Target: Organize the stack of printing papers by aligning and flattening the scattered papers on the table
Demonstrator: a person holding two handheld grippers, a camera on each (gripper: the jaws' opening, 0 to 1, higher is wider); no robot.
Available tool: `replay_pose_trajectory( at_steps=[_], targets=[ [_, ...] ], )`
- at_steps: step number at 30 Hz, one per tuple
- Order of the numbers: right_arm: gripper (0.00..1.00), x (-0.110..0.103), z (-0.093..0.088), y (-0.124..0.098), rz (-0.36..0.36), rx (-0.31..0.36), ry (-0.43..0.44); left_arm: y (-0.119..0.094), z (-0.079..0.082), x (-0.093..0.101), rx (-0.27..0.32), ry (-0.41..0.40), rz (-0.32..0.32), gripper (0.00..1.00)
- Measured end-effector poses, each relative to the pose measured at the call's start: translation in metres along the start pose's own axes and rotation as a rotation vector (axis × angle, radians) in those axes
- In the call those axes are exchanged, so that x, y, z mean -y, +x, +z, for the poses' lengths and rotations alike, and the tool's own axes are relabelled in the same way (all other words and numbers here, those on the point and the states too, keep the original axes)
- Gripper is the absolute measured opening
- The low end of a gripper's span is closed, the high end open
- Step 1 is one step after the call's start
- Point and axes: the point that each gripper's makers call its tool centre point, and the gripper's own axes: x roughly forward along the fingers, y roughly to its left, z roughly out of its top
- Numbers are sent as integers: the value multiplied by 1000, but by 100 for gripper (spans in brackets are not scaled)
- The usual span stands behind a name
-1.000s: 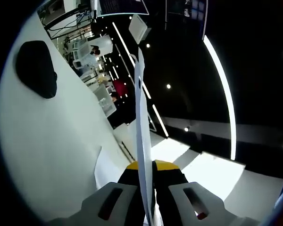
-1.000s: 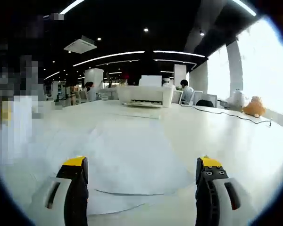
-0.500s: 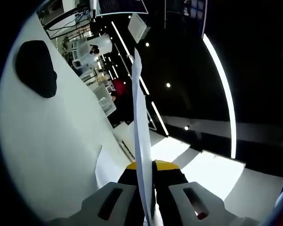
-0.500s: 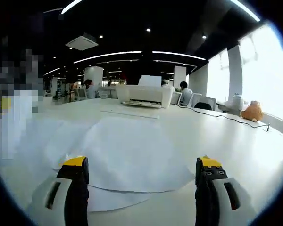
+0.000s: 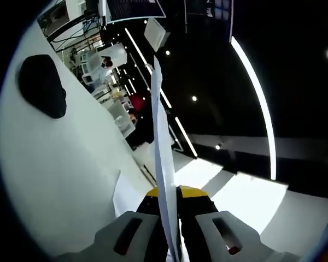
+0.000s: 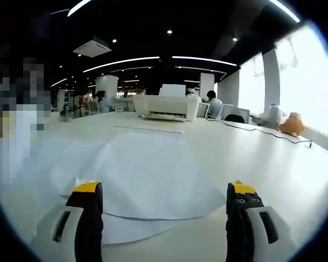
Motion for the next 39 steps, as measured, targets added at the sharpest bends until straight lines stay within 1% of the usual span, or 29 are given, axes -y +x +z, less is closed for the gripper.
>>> replay_pose_trajectory(
  at_steps=[5, 8, 10, 13, 15, 18, 29, 33, 39],
  targets=[
    [88, 0, -5, 2, 0, -26, 27, 2, -1, -2, -9, -8, 4, 6],
    [88, -2, -10, 4, 1, -57, 27, 2, -2, -2, -10, -8, 3, 6],
    [85, -5, -15, 6, 15, -85, 26, 2, -2, -3, -11, -4, 1, 6],
    [85, -5, -14, 5, 18, -81, 39, 2, -2, -3, -12, 0, 1, 6],
    [83, -6, -15, 5, 29, -85, 49, 1, -4, 1, -13, 1, -1, 6],
    [83, -6, -15, 5, 28, -82, 48, 0, -6, 6, -14, 2, 0, 6],
    [77, -12, -15, 3, 42, -75, 42, -2, -9, 15, -12, 27, -4, 6],
    [72, -17, -15, 2, 57, -72, 38, -1, -7, 11, -14, 34, -5, 6],
    [70, -19, -15, 2, 67, -72, 35, 0, -4, 5, -12, 34, -7, 6]
  ],
)
